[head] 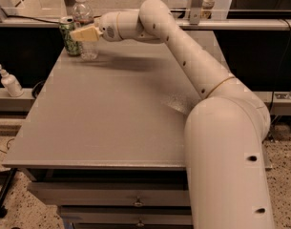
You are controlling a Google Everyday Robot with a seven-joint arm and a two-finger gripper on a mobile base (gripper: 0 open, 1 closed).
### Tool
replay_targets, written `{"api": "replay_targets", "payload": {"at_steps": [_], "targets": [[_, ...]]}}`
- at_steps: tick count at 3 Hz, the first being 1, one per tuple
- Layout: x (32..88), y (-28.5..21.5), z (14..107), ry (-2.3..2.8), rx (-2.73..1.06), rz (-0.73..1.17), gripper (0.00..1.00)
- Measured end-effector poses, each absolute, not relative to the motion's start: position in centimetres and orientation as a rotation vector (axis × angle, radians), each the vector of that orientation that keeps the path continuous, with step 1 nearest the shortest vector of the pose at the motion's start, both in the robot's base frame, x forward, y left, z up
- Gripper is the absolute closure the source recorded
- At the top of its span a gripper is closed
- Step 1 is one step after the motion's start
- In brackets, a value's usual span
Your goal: Move water bottle near green can
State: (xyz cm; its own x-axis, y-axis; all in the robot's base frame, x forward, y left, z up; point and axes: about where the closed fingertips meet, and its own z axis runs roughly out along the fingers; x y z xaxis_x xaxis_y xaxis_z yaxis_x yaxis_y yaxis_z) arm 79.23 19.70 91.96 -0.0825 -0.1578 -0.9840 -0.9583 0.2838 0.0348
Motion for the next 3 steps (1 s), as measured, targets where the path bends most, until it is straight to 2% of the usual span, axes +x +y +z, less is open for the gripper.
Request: {"api": "replay_targets", "payload": {"at_steps": [1, 2, 3], "targets": [[79.1, 20.3, 91.0, 1.491, -1.117, 0.982, 0.0], [79.3, 19.6, 91.0, 1.492, -1.118, 0.977, 0.0], [80.2, 16.3, 91.8, 1.493, -1.125, 0.921, 0.0]]}}
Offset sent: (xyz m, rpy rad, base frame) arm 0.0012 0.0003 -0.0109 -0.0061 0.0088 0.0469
